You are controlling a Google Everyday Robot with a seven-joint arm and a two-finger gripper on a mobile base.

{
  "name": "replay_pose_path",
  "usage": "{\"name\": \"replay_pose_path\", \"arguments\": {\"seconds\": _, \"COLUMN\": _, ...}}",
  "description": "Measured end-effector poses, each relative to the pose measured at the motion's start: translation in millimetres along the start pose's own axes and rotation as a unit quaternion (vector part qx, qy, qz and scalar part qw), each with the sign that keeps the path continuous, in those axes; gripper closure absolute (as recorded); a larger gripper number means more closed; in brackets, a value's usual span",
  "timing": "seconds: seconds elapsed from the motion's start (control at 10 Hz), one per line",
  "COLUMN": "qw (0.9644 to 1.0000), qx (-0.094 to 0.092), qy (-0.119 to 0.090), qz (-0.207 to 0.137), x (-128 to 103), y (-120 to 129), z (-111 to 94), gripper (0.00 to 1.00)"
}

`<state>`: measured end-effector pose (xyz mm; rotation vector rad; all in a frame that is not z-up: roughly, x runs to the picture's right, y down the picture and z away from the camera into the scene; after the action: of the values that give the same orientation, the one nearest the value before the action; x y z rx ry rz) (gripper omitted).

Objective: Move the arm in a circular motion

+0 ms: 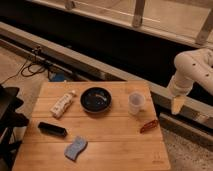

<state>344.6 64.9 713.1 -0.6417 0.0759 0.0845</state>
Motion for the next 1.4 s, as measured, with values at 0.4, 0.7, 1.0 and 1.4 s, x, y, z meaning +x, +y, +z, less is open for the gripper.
{"name": "replay_pose_path", "arguments": {"seconds": 0.4, "qw": 1.0, "qx": 0.0, "qy": 0.0, "qz": 0.0, "x": 0.1, "y": 0.0, "z": 0.0, "gripper": 0.2}}
{"name": "replay_pose_path", "arguments": {"seconds": 0.7, "qw": 1.0, "qx": 0.0, "qy": 0.0, "qz": 0.0, "x": 0.1, "y": 0.0, "z": 0.0, "gripper": 0.2}}
{"name": "replay_pose_path", "arguments": {"seconds": 1.0, "qw": 1.0, "qx": 0.0, "qy": 0.0, "qz": 0.0, "x": 0.1, "y": 0.0, "z": 0.0, "gripper": 0.2}}
{"name": "replay_pose_path", "arguments": {"seconds": 1.4, "qw": 1.0, "qx": 0.0, "qy": 0.0, "qz": 0.0, "x": 0.0, "y": 0.0, "z": 0.0, "gripper": 0.2}}
